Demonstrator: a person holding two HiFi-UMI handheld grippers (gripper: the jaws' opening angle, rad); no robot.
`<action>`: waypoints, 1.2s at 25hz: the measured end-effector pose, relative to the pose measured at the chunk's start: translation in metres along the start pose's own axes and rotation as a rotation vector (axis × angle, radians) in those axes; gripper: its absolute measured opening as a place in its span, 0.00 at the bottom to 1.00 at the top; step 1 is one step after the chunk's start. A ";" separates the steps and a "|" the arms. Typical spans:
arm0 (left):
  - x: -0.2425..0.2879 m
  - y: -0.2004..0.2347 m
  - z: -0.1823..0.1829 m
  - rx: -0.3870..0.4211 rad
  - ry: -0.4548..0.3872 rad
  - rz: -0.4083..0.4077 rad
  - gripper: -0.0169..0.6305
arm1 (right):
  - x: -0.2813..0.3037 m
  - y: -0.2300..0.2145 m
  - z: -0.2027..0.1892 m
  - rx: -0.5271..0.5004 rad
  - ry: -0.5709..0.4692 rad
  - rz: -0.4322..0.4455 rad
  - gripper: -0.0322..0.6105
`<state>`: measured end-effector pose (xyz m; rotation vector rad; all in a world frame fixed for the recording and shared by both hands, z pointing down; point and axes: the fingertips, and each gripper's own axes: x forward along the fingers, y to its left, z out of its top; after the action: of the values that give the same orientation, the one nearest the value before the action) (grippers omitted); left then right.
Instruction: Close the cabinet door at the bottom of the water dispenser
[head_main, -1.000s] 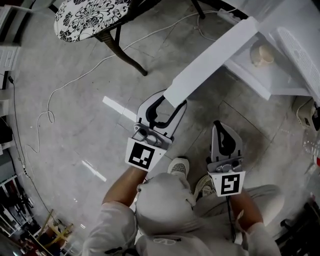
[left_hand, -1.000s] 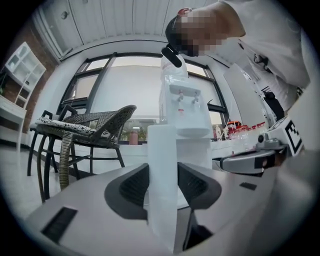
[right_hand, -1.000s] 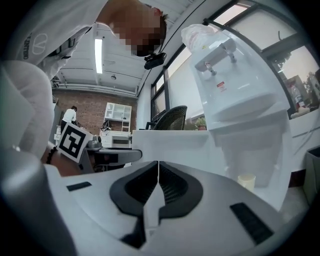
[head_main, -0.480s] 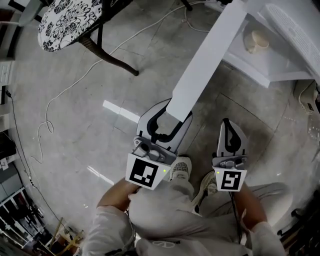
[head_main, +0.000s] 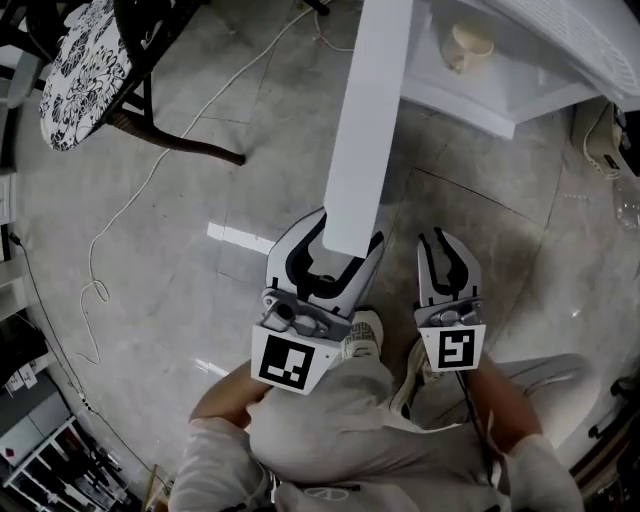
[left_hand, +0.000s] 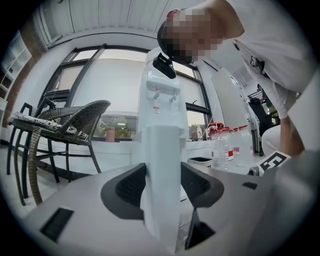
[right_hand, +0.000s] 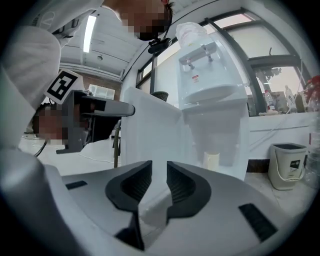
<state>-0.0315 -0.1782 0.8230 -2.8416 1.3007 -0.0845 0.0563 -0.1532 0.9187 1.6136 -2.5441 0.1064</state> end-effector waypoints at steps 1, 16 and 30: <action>0.001 -0.004 0.001 0.003 -0.004 -0.014 0.36 | -0.001 -0.002 -0.002 0.004 0.001 0.000 0.22; 0.039 -0.082 0.020 0.131 -0.107 -0.284 0.24 | -0.008 -0.018 -0.027 -0.071 0.046 -0.062 0.35; 0.070 -0.111 0.025 0.122 -0.143 -0.367 0.23 | -0.022 -0.062 -0.051 -0.085 0.129 -0.136 0.37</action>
<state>0.0998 -0.1587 0.8052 -2.8797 0.7131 0.0347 0.1253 -0.1531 0.9653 1.6837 -2.3050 0.0857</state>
